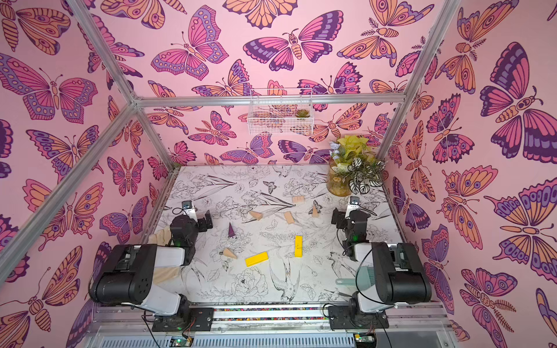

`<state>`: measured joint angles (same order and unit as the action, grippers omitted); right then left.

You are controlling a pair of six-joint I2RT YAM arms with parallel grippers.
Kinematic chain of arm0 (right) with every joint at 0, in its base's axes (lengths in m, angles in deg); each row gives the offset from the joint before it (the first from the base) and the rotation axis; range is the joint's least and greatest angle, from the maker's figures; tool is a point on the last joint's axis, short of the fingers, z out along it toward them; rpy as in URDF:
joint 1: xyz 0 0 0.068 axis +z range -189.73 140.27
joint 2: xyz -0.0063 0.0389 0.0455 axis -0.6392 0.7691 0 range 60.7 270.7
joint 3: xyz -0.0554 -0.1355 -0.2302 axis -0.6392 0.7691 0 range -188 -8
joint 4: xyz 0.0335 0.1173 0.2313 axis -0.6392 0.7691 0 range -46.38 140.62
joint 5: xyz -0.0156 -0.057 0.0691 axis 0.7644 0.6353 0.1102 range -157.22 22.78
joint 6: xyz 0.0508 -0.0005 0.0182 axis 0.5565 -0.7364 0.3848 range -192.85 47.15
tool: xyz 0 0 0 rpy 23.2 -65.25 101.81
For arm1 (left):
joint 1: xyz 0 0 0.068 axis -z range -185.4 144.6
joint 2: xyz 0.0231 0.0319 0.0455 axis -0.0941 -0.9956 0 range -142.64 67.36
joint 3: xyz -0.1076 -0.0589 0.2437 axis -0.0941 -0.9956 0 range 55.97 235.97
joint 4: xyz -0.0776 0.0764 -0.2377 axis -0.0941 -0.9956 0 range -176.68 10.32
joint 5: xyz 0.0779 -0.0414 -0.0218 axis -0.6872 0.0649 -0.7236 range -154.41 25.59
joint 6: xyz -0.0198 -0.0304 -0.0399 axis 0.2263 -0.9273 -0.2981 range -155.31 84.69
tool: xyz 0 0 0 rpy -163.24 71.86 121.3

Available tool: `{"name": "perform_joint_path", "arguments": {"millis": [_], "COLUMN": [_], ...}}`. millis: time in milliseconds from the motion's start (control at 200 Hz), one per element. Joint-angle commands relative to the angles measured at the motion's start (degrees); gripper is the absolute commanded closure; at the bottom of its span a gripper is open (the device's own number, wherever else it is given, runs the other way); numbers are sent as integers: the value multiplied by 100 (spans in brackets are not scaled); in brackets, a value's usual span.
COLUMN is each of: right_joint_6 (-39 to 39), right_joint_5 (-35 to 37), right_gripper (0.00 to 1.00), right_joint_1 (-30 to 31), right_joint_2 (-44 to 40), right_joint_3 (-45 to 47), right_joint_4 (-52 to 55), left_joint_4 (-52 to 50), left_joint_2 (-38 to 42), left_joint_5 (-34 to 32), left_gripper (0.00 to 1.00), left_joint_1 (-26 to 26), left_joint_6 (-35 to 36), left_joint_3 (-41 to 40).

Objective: Assemble a small pinwheel with building blocks
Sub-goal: Adjust the building block at the center of the board.

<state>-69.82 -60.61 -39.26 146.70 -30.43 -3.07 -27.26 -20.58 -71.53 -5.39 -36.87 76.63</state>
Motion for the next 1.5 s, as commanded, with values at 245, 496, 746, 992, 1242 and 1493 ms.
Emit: {"name": "perform_joint_path", "arguments": {"millis": [245,496,746,992,1242,1493], "right_joint_6": [48,49,55,76,314,675], "right_joint_5": [50,45,56,75,52,-169], "right_gripper": [1,1,1,1,1,7], "right_joint_1": [29,30,30,27,318,1737], "right_joint_2": [22,11,33,16,-1162,-1491], "right_joint_3": [-50,-59,-59,-60,-1421,-2292], "right_joint_4": [16,47,28,47,3679,5559], "left_joint_4": [-14,-16,-30,-98,-2133,-4290], "left_joint_2": [-52,-46,-56,-19,1811,2900], "left_joint_5": [-44,-44,-44,20,62,802], "left_gripper": [0,0,0,0,0,0], "left_joint_1": [-7,-8,-9,-36,-45,-19], "left_joint_6": [-28,-28,-27,-46,-268,-1277], "left_joint_3": [16,16,25,43,350,920]}}
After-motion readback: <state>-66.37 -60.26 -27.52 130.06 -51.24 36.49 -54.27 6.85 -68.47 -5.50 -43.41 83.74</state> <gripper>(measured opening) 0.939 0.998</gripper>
